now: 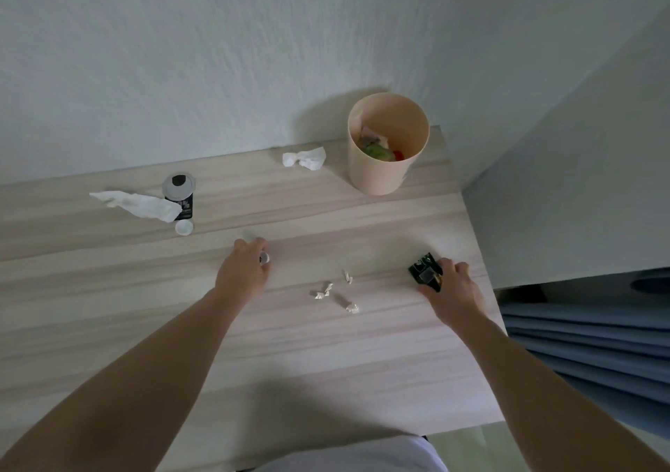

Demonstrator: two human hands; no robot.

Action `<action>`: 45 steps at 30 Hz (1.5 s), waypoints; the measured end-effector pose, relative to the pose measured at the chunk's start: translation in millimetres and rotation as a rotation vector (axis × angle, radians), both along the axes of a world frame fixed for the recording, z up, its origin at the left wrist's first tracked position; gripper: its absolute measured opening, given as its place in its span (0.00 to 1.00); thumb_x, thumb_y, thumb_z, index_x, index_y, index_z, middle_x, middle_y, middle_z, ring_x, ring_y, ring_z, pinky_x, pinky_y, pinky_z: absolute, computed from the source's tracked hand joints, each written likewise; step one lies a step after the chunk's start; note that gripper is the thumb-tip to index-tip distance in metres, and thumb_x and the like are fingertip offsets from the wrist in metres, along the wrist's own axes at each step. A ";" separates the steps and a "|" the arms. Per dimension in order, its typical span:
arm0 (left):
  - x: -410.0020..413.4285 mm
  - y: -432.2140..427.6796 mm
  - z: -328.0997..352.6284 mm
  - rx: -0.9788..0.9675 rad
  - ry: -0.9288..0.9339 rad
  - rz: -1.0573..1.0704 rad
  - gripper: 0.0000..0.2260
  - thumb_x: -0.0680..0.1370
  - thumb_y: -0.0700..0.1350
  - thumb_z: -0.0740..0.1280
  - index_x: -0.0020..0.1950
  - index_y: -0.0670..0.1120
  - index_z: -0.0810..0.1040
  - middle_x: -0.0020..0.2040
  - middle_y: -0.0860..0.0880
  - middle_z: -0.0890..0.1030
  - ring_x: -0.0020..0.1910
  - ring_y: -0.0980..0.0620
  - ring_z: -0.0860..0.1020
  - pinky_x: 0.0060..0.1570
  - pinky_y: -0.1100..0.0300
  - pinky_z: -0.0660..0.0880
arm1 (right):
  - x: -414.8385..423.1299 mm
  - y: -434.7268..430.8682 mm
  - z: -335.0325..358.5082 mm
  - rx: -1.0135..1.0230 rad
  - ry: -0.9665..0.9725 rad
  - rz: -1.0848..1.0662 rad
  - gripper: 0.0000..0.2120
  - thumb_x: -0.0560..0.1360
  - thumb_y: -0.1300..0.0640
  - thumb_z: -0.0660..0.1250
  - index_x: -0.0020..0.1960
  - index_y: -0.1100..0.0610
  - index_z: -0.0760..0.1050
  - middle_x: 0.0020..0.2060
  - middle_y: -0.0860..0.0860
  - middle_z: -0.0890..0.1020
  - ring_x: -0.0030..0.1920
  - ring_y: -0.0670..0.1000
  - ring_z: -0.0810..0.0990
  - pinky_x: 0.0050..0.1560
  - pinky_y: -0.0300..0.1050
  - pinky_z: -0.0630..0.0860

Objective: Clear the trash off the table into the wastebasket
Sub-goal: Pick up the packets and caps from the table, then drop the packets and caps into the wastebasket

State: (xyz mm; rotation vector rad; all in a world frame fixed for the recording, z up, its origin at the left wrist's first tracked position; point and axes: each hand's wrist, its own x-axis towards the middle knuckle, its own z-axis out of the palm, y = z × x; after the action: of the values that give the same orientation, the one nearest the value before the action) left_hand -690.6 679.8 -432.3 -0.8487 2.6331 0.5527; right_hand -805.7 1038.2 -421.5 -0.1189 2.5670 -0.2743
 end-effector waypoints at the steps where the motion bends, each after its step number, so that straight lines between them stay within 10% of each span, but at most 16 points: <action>1: -0.5 -1.0 -0.8 0.009 -0.003 -0.002 0.09 0.77 0.44 0.62 0.57 0.46 0.73 0.51 0.40 0.71 0.44 0.37 0.77 0.42 0.52 0.73 | 0.1 0.7 -2.1 -0.006 0.002 0.007 0.26 0.75 0.43 0.66 0.66 0.54 0.63 0.57 0.55 0.69 0.49 0.60 0.78 0.42 0.51 0.77; 24: 54.1 16.7 42.9 0.036 0.088 0.029 0.09 0.74 0.51 0.63 0.41 0.46 0.68 0.36 0.48 0.76 0.37 0.45 0.73 0.36 0.56 0.67 | 37.1 -22.4 30.0 -0.130 0.031 0.068 0.01 0.74 0.58 0.58 0.43 0.55 0.66 0.34 0.53 0.79 0.36 0.53 0.78 0.30 0.46 0.74; 45: 106.0 36.3 122.5 0.070 0.378 -0.124 0.06 0.67 0.36 0.63 0.40 0.46 0.72 0.41 0.48 0.76 0.41 0.44 0.73 0.37 0.58 0.66 | 112.7 -27.1 132.9 -0.207 0.330 0.092 0.04 0.68 0.60 0.62 0.37 0.59 0.68 0.34 0.55 0.77 0.35 0.57 0.75 0.29 0.44 0.68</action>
State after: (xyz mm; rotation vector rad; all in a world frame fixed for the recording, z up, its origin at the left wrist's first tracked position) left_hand -584.6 716.1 -309.8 -0.6019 2.9559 0.8365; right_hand -693.0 1011.1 -288.6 -0.3875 2.8412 -0.5232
